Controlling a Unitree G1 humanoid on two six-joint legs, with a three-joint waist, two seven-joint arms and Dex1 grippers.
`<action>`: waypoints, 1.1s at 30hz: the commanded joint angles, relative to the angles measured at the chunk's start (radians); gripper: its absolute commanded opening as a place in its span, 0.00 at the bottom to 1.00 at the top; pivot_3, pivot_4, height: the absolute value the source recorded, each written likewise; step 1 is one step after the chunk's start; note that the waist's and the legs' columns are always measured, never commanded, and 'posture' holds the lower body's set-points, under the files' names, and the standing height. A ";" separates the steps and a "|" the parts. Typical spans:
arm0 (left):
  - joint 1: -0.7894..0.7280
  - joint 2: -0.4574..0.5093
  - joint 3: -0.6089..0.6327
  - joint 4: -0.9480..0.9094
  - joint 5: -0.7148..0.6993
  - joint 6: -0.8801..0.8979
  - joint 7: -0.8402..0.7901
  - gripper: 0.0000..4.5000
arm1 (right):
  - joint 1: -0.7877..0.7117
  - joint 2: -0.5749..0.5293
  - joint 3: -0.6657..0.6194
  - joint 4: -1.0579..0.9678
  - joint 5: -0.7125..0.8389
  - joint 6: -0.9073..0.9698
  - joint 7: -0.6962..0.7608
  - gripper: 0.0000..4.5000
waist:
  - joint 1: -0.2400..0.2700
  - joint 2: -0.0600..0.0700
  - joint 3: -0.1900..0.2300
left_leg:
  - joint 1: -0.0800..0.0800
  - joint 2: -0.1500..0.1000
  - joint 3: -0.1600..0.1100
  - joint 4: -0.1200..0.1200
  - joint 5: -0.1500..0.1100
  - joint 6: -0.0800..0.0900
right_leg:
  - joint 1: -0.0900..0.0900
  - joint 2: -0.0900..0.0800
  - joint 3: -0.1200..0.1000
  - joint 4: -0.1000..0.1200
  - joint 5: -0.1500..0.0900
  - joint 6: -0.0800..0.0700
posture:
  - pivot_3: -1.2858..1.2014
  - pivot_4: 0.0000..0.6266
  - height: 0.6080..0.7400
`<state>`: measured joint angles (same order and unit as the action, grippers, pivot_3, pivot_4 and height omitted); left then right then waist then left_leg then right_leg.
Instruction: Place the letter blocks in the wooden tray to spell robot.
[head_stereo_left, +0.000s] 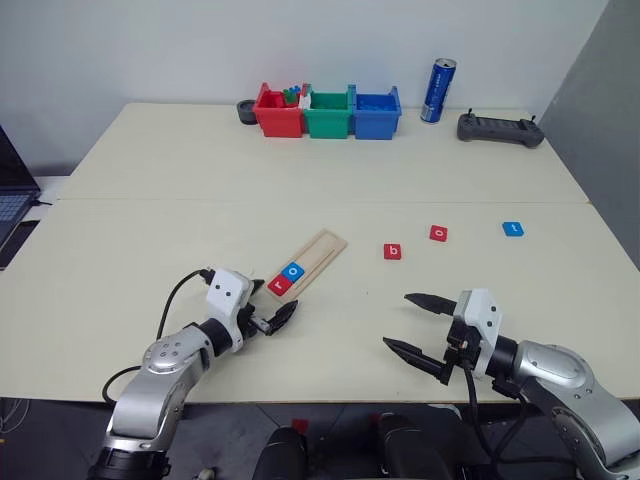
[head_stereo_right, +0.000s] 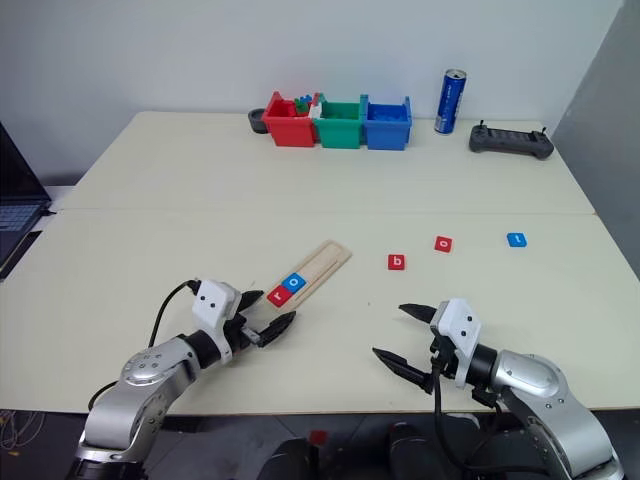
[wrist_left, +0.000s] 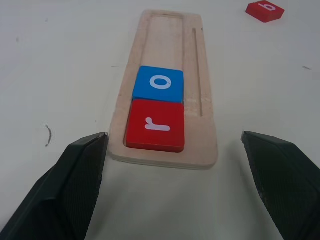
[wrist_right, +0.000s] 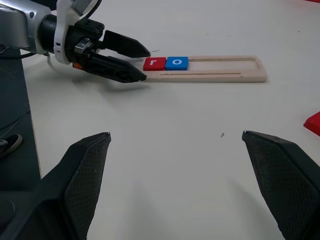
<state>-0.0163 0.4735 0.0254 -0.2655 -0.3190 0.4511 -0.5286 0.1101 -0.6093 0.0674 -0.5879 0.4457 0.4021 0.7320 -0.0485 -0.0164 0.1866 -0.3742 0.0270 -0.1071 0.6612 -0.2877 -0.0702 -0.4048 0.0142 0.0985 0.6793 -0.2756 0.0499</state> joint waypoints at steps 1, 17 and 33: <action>-0.022 -0.019 -0.016 -0.013 0.022 0.006 0.025 1.00 | 0.015 -0.007 0.004 -0.035 -0.006 -0.025 0.017 1.00 | 0.001 0.000 0.000 | 0.000 0.000 0.000 0.000 0.000 0.000 | 0.000 0.000 0.000 0.000 0.000 0.000 | 0.52 0.24 1.00; -0.104 -0.065 -0.005 0.018 0.017 0.107 0.061 1.00 | 0.036 -0.002 0.011 -0.047 -0.032 -0.040 0.016 1.00 | 0.004 0.000 0.000 | 0.000 0.000 0.000 0.000 0.000 0.000 | 0.000 0.000 0.000 0.000 0.000 0.000 | 0.52 0.24 1.00; -0.177 0.030 -0.077 0.024 0.040 0.273 -0.002 1.00 | 0.023 0.009 0.032 -0.057 -0.039 -0.033 -0.011 1.00 | 0.006 0.000 0.000 | 0.000 0.000 0.000 0.000 0.000 0.000 | 0.000 0.000 0.000 0.000 0.000 0.000 | 0.52 0.24 1.00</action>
<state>-0.1956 0.4946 -0.0352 -0.2369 -0.2797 0.6955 -0.5231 0.1381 -0.6040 0.1002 -0.5926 0.4070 0.3830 0.7220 -0.0428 -0.0165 0.1865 -0.3740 0.0269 -0.1071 0.6612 -0.2877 -0.0702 -0.4047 0.0142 0.0984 0.6793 -0.2756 0.0500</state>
